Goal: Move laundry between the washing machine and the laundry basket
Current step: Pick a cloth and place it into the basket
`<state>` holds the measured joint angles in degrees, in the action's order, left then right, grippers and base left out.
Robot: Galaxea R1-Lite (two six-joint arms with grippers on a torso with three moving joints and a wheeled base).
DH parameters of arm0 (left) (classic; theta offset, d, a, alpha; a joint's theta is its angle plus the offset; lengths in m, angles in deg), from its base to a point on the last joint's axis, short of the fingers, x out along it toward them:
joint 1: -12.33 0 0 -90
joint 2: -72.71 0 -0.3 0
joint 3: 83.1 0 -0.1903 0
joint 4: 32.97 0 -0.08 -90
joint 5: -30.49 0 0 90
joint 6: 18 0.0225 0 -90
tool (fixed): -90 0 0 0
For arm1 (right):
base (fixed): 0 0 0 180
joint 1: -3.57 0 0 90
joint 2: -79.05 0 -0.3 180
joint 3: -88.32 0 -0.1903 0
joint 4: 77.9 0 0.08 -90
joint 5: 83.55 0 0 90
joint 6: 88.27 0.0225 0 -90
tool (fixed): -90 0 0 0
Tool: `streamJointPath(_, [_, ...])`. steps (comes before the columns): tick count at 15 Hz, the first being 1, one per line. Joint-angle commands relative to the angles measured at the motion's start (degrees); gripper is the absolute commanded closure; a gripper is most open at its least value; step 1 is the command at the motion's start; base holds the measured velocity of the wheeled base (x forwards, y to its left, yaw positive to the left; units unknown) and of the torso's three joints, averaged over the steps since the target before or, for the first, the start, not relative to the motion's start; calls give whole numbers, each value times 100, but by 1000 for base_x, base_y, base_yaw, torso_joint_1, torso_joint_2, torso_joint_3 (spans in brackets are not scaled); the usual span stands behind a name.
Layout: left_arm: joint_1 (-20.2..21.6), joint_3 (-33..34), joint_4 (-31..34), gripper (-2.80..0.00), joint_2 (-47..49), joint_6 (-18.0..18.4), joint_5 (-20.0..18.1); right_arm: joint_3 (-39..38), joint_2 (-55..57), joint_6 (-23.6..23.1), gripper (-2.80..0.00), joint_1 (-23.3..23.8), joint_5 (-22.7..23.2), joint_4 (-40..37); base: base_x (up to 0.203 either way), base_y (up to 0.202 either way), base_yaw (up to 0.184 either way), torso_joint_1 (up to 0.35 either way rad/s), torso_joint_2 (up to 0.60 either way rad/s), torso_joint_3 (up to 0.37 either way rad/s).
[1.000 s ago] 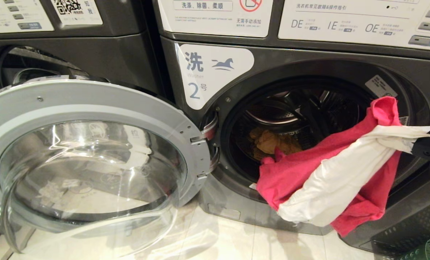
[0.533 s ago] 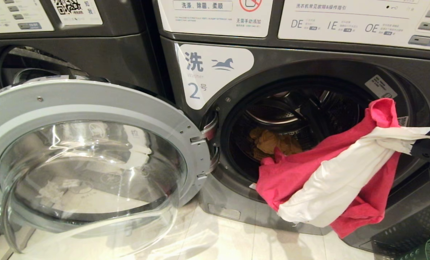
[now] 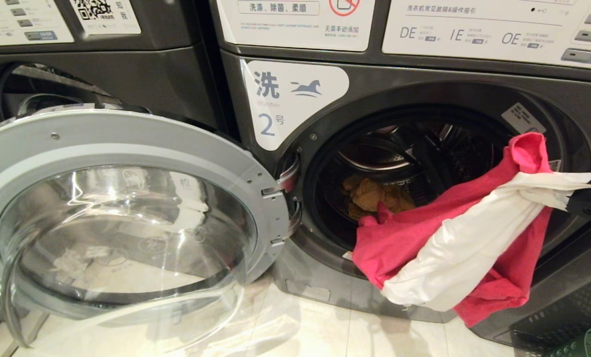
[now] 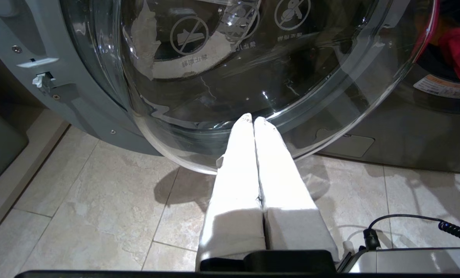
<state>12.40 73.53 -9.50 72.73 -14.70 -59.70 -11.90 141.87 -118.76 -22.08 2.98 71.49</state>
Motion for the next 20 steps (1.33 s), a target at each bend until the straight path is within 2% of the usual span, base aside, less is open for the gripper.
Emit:
streamJointPath(1, [1, 0, -1, 0, -2, 4, 1, 1, 11, -19, 0, -2, 3, -5, 0, 0, 0, 0, 0, 0])
streamJointPath(20, [1, 0, -1, 0, -2, 4, 1, 10, 20, -19, 0, -2, 3, 3, 0, 0, 0, 0, 0, 0])
